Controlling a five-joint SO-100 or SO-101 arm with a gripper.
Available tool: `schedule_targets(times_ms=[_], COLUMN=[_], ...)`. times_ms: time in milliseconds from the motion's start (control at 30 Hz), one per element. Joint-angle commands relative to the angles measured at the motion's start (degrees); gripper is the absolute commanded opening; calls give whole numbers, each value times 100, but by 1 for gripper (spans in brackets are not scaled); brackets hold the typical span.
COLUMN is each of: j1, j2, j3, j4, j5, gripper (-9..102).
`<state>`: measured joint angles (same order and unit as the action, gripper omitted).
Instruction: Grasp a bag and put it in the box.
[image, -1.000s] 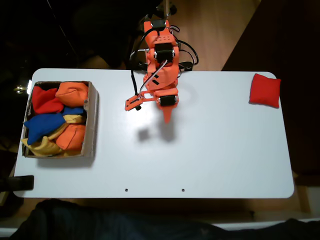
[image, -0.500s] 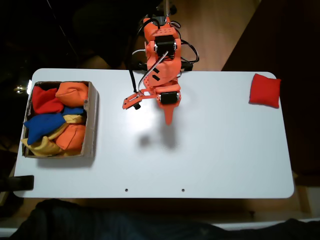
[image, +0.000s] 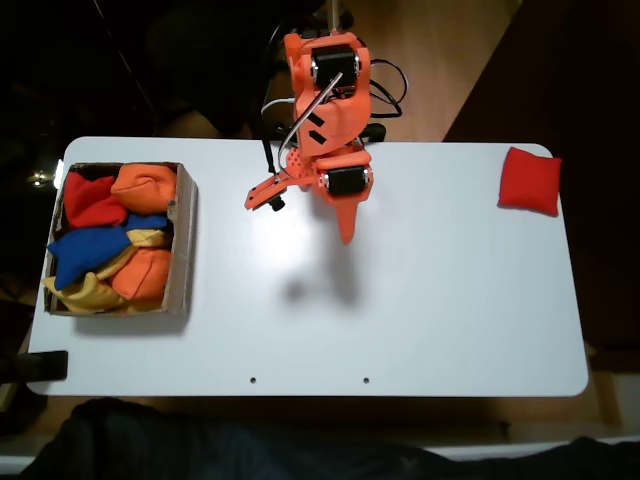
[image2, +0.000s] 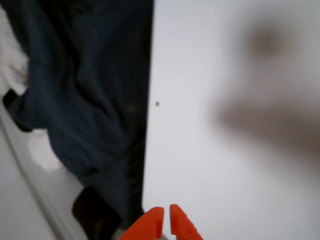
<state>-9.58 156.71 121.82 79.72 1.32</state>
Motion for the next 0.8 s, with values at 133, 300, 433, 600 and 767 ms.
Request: schedule_targets(times_ms=[133,300,433,600,767], j1=[-185,-281,-369,-466,-501], j2=[-316,-589,-817,-1072,-1371], j3=[-1011,-1626,-2101,-2637,-3190], j4=[193,352,527,747,923], j5=[97,167,176,193,211], gripper=[0,0,0,0,0])
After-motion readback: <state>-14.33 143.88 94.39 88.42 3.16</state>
